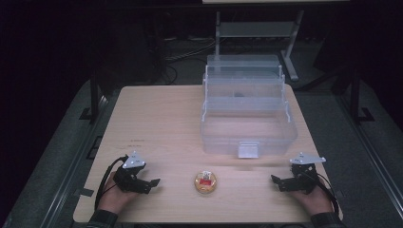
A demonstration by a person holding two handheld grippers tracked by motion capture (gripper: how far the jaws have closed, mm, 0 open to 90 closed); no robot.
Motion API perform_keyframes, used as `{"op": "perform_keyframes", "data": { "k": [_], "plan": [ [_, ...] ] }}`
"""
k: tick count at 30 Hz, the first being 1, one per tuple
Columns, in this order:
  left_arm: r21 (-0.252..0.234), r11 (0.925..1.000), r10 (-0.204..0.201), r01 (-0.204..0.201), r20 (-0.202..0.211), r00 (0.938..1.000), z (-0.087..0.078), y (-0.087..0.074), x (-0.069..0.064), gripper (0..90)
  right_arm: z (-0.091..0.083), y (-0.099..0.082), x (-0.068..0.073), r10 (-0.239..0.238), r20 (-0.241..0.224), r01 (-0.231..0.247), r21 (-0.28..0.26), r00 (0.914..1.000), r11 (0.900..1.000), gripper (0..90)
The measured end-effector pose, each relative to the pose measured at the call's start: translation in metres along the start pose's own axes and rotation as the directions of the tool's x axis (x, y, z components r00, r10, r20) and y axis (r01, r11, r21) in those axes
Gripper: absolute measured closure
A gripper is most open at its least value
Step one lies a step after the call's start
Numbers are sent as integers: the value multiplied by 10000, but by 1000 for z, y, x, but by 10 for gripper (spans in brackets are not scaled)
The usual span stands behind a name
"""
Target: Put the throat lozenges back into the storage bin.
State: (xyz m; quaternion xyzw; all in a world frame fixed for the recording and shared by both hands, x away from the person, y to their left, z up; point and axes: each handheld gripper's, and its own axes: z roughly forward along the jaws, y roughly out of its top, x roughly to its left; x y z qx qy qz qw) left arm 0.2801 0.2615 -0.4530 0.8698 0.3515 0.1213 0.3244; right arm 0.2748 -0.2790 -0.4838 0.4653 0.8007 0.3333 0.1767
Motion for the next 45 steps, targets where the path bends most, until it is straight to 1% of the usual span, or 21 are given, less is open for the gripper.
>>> {"op": "perform_keyframes", "data": {
  "k": [7, 9, 12, 19, 20, 21, 22, 25, 26, 27, 28, 29, 30, 33, 35, 36, 39, 40, 41, 43, 45],
  "plan": [
    [441, 9987, 212, -238, 584, 9981, -4, 16, -12, 136, 0, 0, 0, -5, -2, 5, -1, 10000, 10000, 0],
    [430, 9987, 236, -263, 639, 9977, -4, 17, -13, 136, 0, 0, 0, -4, -3, 4, -2, 10000, 10000, 0],
    [580, 9967, 502, -566, 1074, 9930, -4, 29, -21, 136, 0, 0, 0, -3, -2, 3, -1, 10000, 10000, 0],
    [547, 9939, 865, -957, 1514, 9847, -1, 47, -33, 136, 0, 0, 0, -3, -3, 3, 0, 10000, 10000, 0],
    [491, 9922, 1047, -1142, 1647, 9808, 0, 53, -36, 136, 0, 0, 0, -4, -3, 4, -1, 10000, 10000, 0],
    [491, 9922, 1047, -1142, 1647, 9808, 0, 53, -36, 136, 0, 0, 0, -4, -3, 4, -1, 10000, 10000, 0],
    [409, 9910, 1182, -1275, 1797, 9766, 1, 59, -40, 136, 0, 0, 0, -3, -2, 3, 0, 10000, 10000, 0],
    [370, 9891, 1327, -1422, 1908, 9726, 3, 64, -44, 136, 0, 0, 0, -5, -1, 5, -1, 10000, 10000, 0],
    [337, 9869, 1480, -1579, 2016, 9682, 5, 69, -48, 136, 0, 0, 0, -3, -1, 3, 0, 10000, 10000, 0],
    [337, 9869, 1480, -1579, 2016, 9682, 5, 69, -48, 136, 0, 0, 0, -3, -1, 3, 0, 10000, 10000, 0],
    [327, 9839, 1650, -1758, 2127, 9631, 8, 73, -52, 136, 0, 0, 0, -3, -2, 3, 0, 10000, 10000, 0],
    [327, 9839, 1650, -1758, 2127, 9631, 8, 73, -52, 136, 0, 0, 0, -3, -2, 3, 0, 10000, 10000, 0],
    [316, 9813, 1780, -1899, 2267, 9576, 11, 78, -57, 136, 0, 0, 0, -4, -1, 4, 0, 10000, 10000, 0],
    [271, 9767, 1998, -2127, 2455, 9486, 16, 85, -64, 136, 0, 0, 0, -3, -2, 3, 0, 10000, 10000, 0],
    [256, 9769, 1992, -2121, 2497, 9476, 17, 86, -65, 136, 0, 0, 0, -6, -2, 6, -1, 10000, 10000, 0],
    [327, 9716, 2181, -2344, 2612, 9403, 21, 90, -68, 135, 0, 0, 0, -7, 0, 7, -1, 10000, 10000, 0],
    [317, 9710, 2201, -2372, 2707, 9372, 26, 93, -73, 135, 0, 0, 0, -6, -2, 6, -2, 10000, 10000, 0],
    [420, 9648, 2376, -2597, 2842, 9289, 31, 96, -76, 135, 0, 0, 0, -3, -2, 3, -1, 10000, 10000, 0],
    [420, 9648, 2376, -2597, 2842, 9289, 31, 96, -76, 135, 0, 0, 0, -3, -2, 3, -1, 10000, 10000, 0],
    [461, 9599, 2511, -2766, 2981, 9209, 38, 101, -84, 134, 0, 0, 0, -4, -1, 4, 0, 10000, 10000, 0],
    [456, 9595, 2519, -2779, 3021, 9194, 42, 102, -87, 134, 0, 0, 0, -4, -2, 4, -1, 10000, 10000, 0]
  ]
}}
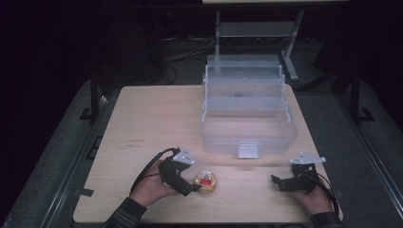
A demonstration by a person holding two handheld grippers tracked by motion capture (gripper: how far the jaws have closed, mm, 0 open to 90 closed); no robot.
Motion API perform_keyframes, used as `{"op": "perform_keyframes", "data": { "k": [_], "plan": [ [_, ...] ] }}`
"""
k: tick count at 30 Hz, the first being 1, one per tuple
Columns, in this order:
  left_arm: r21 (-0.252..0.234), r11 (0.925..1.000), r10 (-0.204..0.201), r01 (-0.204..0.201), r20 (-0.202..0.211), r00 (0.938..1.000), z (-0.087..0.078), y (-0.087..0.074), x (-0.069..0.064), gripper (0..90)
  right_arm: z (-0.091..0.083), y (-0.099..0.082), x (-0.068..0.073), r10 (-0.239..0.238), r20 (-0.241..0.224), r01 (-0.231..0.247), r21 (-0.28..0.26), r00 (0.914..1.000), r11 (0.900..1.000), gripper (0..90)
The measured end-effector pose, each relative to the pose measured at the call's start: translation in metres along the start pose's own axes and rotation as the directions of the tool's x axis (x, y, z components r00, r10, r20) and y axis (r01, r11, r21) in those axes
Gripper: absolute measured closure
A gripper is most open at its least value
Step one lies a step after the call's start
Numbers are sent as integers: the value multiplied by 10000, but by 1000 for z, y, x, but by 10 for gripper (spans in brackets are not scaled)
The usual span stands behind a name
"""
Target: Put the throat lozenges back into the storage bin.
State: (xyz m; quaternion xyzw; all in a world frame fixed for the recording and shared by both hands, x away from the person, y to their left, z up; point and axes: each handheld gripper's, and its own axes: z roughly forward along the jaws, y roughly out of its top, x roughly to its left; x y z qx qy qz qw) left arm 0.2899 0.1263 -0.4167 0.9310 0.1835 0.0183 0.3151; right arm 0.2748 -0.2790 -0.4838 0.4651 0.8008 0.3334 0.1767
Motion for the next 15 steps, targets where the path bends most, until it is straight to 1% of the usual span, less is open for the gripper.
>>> {"op": "perform_keyframes", "data": {
  "k": [1, 2, 3, 5, 6, 7, 8, 9, 12, 14, 15],
  "plan": [
    [108, 9999, 128, -129, 31, 9999, 2, 2, 0, 134, 0, 0, 0, -1, 0, 1, 0, 10000, 10000, 0],
    [115, 9998, 140, -140, 36, 9999, 4, 3, -1, 134, 0, 0, 0, -1, 0, 1, 0, 10000, 10000, 0],
    [234, 9990, 372, -373, 73, 9993, 9, 7, -1, 133, 0, 0, 0, -1, 1, 1, 0, 10000, 10000, 0],
    [303, 9985, 448, -450, 83, 9990, 14, 10, -2, 132, 0, 0, 0, -1, 0, 1, 1, 10000, 10000, 0],
    [303, 9985, 448, -450, 83, 9990, 14, 10, -2, 130, 0, 0, 0, -3, 0, 3, -1, 10000, 10000, 0],
    [549, 9963, 653, -659, 130, 9978, 17, 13, -2, 130, 0, 0, 0, -1, 0, 1, 0, 10000, 10000, 0],
    [549, 9963, 653, -659, 130, 9978, 17, 13, -2, 130, 0, 0, 0, -1, 0, 1, 0, 10000, 10000, 0],
    [536, 9966, 620, -630, 213, 9979, 21, 15, -4, 129, 0, 0, 0, -1, 0, 1, 0, 10000, 10000, 0],
    [581, 9964, 612, -625, 243, 9978, 26, 17, -5, 128, 0, 0, 0, -1, 1, 1, 0, 10000, 10000, 0],
    [739, 9946, 716, -735, 272, 9971, 30, 18, -6, 128, 0, 0, 0, -1, 0, 1, 0, 10000, 10000, 0],
    [954, 9913, 880, -903, 287, 9957, 34, 18, -6, 128, 0, 0, 0, 0, -1, 0, 0, 10000, 10000, 0]
  ]
}}
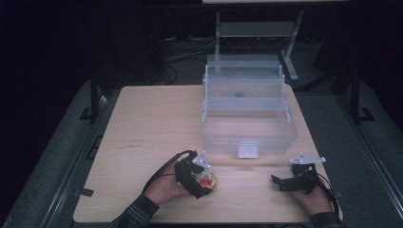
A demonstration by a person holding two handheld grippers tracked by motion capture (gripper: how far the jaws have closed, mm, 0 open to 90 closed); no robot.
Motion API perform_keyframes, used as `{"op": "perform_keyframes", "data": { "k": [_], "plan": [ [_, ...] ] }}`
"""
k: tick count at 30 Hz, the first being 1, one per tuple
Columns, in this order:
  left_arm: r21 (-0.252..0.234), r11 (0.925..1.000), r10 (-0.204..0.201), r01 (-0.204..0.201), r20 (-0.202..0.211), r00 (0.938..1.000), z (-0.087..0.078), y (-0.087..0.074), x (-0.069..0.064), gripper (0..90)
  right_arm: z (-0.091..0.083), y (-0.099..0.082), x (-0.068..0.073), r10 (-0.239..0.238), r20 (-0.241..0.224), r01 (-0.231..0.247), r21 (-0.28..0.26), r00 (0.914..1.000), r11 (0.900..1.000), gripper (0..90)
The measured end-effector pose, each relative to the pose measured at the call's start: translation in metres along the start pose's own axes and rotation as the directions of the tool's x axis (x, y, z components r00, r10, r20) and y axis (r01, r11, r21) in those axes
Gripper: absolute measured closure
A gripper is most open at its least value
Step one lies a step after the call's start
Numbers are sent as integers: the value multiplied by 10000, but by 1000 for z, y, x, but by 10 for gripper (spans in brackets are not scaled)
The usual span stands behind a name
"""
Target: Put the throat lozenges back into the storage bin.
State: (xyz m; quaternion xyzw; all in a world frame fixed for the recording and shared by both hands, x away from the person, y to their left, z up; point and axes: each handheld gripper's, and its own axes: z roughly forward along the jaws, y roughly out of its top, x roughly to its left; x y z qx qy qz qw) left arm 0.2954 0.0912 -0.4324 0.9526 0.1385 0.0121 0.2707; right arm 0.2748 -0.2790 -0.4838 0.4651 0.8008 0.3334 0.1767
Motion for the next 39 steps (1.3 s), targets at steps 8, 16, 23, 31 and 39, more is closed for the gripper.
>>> {"op": "perform_keyframes", "data": {
  "k": [8, 16, 23, 31, 39],
  "plan": [
    [247, 9996, 141, -138, -117, 9998, 11, 2, -1, 126, 0, 0, 0, 0, 2, 0, -1, 10000, 10000, 0],
    [394, 9991, 148, -144, -102, 9998, 19, 2, -1, 127, 0, 0, 0, -1, 0, 1, -1, 10000, 10000, 0],
    [530, 9985, 150, -146, -61, 9999, 22, 1, 0, 134, 0, 0, 0, -3, 0, 3, -2, 10000, 10000, 0],
    [523, 9986, 83, -79, -83, 9999, 25, 0, 0, 143, 0, 0, 0, 1, 0, -1, -1, 10000, 10000, 0],
    [488, 9987, 135, -131, -85, 9999, 23, 0, 1, 189, 0, 0, 0, 0, 1, 0, 0, 10000, 10000, 0]
  ]
}}
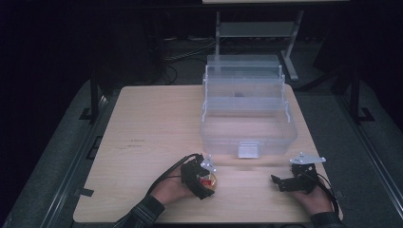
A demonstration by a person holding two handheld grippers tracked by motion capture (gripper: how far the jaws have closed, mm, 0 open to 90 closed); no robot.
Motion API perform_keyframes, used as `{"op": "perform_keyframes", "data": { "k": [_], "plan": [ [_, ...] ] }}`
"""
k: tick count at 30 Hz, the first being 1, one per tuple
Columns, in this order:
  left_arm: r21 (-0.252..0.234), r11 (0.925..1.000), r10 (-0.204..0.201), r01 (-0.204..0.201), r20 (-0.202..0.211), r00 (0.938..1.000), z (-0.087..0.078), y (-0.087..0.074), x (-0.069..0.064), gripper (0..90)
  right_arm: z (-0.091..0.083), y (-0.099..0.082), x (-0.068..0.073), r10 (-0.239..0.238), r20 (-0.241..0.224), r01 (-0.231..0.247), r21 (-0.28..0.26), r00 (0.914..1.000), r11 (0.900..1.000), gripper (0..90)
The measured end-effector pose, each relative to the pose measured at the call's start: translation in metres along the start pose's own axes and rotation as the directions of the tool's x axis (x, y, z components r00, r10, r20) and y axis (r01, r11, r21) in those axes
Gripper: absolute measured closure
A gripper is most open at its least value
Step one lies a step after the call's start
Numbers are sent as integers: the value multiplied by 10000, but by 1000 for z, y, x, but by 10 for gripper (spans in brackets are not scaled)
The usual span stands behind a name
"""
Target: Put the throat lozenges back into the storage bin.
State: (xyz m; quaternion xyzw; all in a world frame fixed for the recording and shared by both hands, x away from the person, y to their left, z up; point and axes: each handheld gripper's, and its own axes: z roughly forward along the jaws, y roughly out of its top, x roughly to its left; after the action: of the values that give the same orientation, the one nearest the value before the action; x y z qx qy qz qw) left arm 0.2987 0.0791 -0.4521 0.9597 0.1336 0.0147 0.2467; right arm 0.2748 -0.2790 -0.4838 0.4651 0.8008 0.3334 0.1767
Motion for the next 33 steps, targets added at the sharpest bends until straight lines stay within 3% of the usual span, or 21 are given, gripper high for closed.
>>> {"op": "perform_keyframes", "data": {
  "k": [14, 33],
  "plan": [
    [-83, 10000, -22, 23, 106, 9999, -3, 4, 0, 195, 0, 0, 0, -1, 0, 1, -1, 10000, 10000, 0],
    [-242, 9997, 79, -75, 136, 9999, -25, 20, 2, 195, 0, 0, 0, -2, 0, 2, -1, 10000, 10000, 0]
  ]
}}
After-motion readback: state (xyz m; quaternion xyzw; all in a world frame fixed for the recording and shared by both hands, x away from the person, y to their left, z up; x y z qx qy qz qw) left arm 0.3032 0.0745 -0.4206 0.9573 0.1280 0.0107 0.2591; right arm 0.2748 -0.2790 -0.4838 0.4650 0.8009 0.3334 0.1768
